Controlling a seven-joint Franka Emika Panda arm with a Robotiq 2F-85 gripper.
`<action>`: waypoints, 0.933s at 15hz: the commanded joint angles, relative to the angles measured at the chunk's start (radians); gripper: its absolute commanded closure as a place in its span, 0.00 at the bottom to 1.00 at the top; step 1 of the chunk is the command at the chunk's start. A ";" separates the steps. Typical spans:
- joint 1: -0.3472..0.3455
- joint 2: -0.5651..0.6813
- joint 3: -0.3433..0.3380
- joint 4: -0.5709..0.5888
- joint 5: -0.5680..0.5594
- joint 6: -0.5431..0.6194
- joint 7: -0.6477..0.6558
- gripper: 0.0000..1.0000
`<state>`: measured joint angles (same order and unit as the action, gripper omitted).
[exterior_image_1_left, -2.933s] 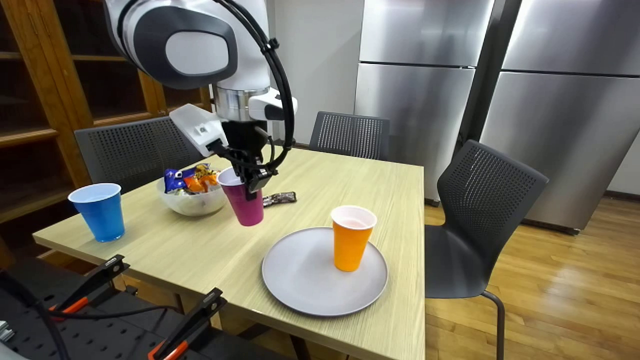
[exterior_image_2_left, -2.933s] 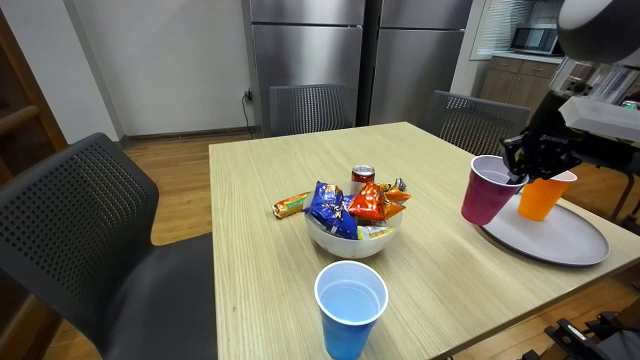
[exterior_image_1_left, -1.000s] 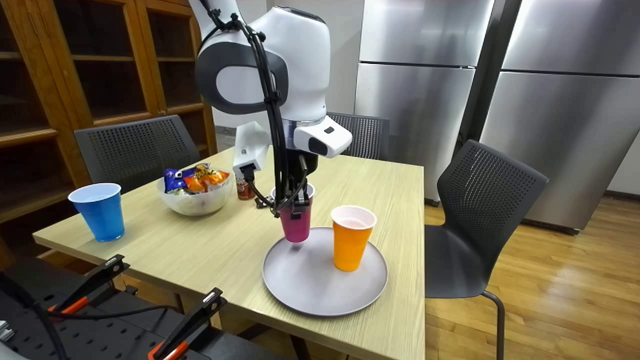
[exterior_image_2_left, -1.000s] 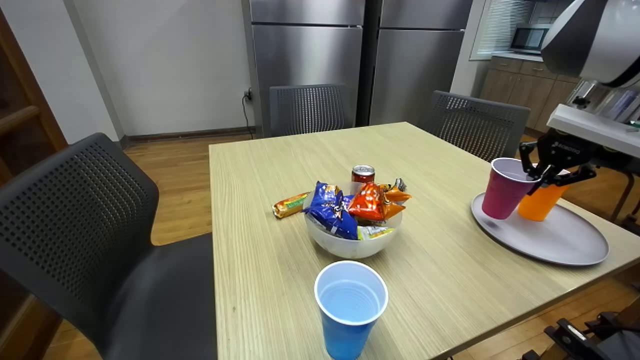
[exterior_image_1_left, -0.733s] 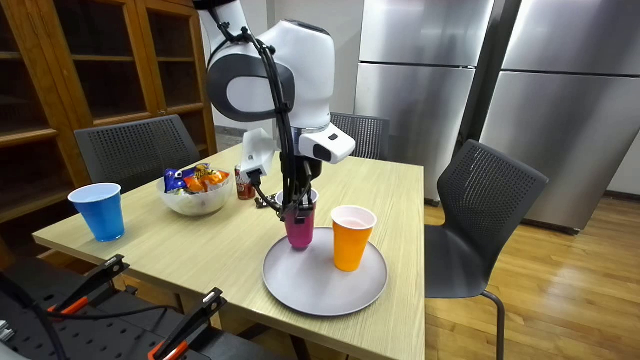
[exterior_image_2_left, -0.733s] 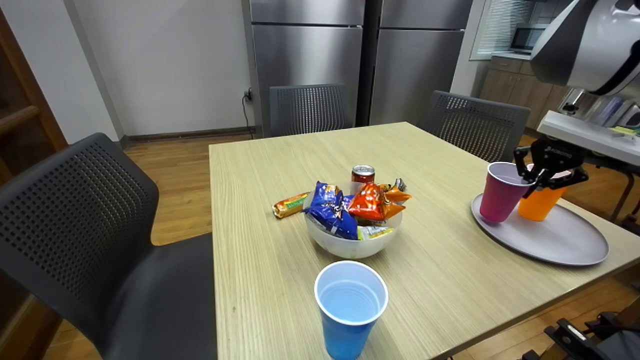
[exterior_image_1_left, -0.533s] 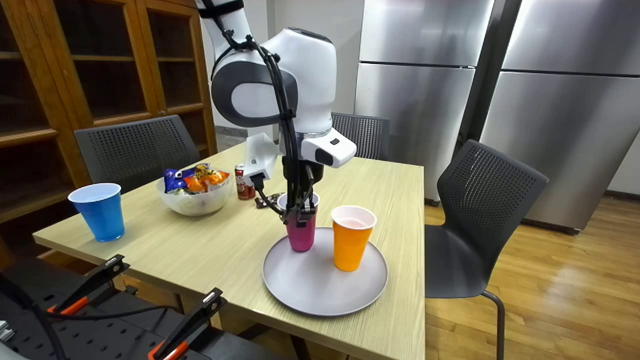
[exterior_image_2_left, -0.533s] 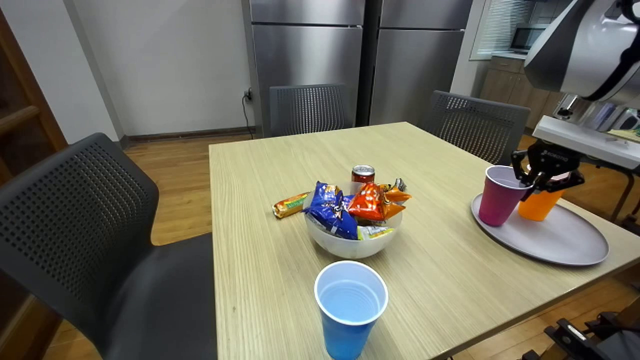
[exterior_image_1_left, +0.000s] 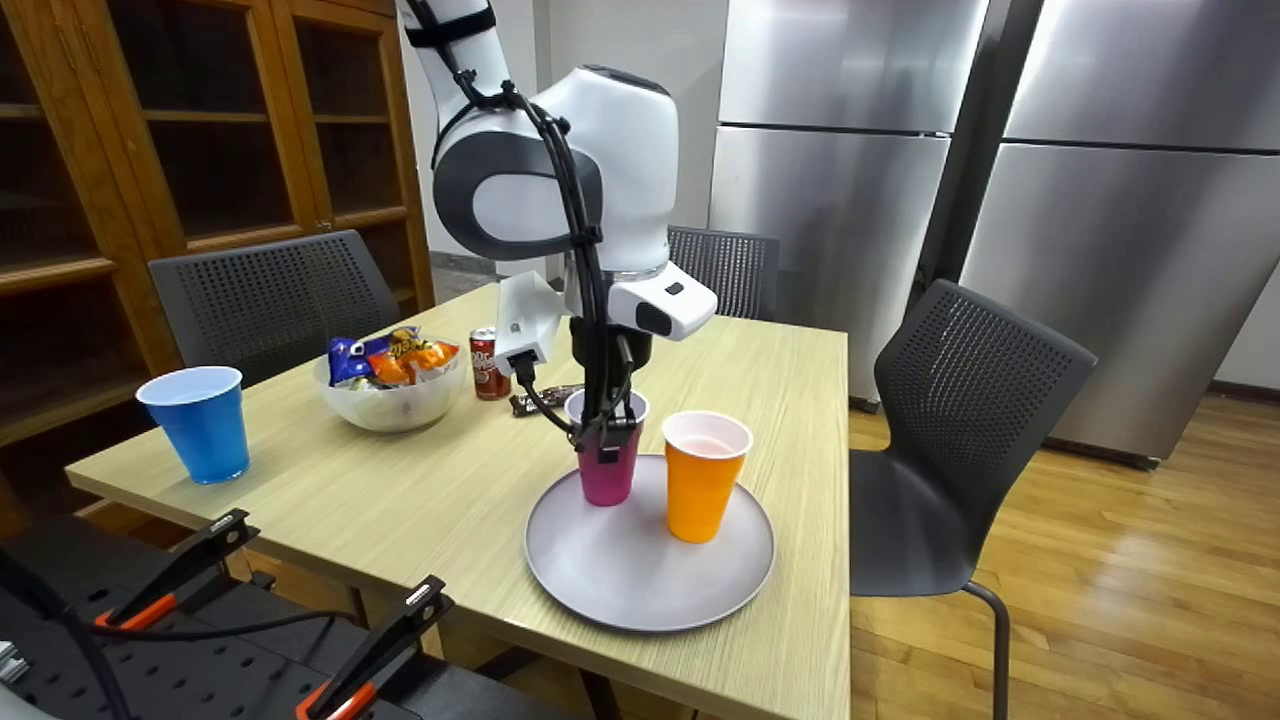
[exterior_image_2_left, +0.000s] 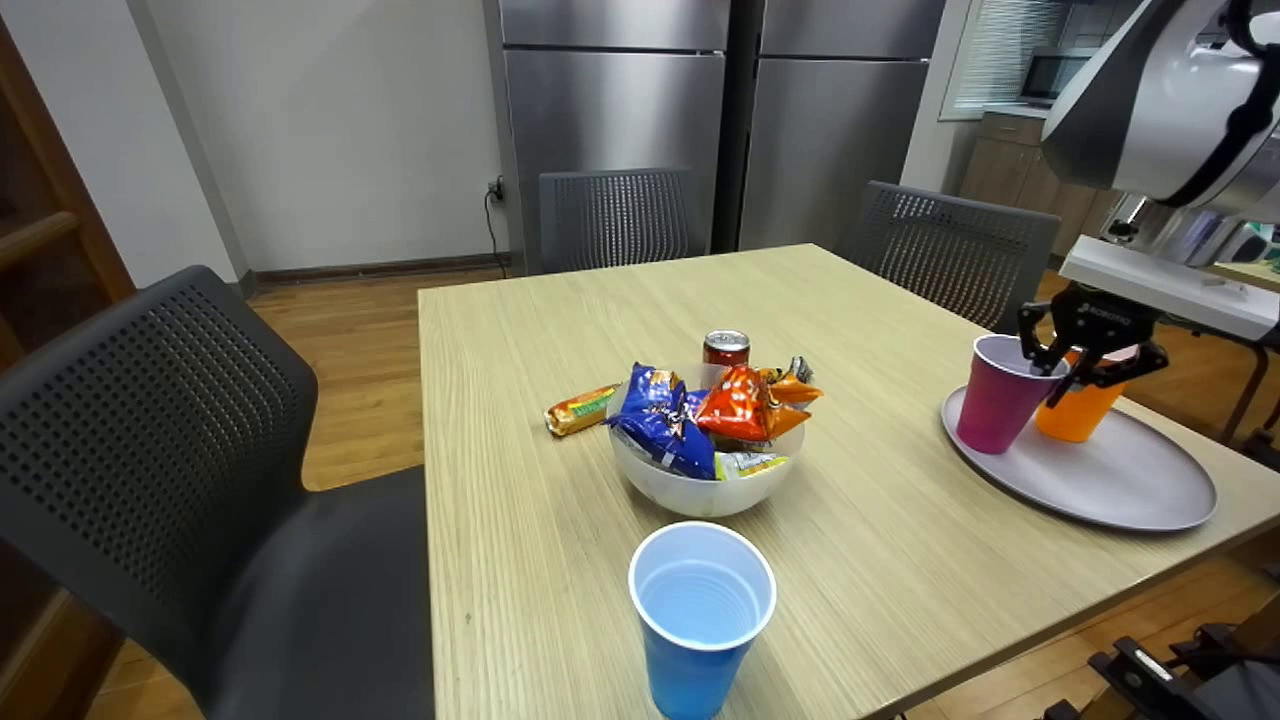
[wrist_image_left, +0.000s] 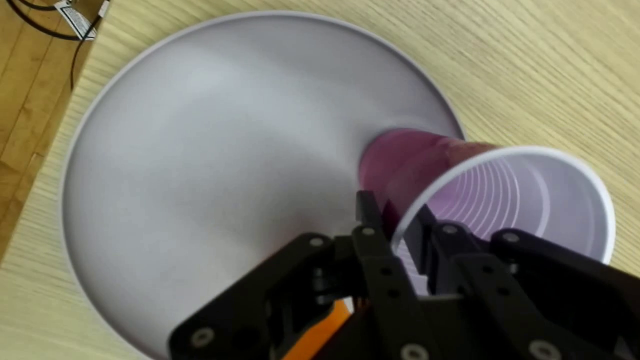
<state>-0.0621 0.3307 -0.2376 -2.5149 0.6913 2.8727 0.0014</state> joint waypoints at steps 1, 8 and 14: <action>0.010 -0.007 -0.008 0.010 -0.009 -0.025 0.028 0.49; 0.022 -0.068 -0.002 -0.026 0.003 -0.005 0.017 0.00; 0.045 -0.180 0.004 -0.093 0.004 0.014 0.012 0.00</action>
<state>-0.0372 0.2497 -0.2372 -2.5395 0.6913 2.8748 0.0014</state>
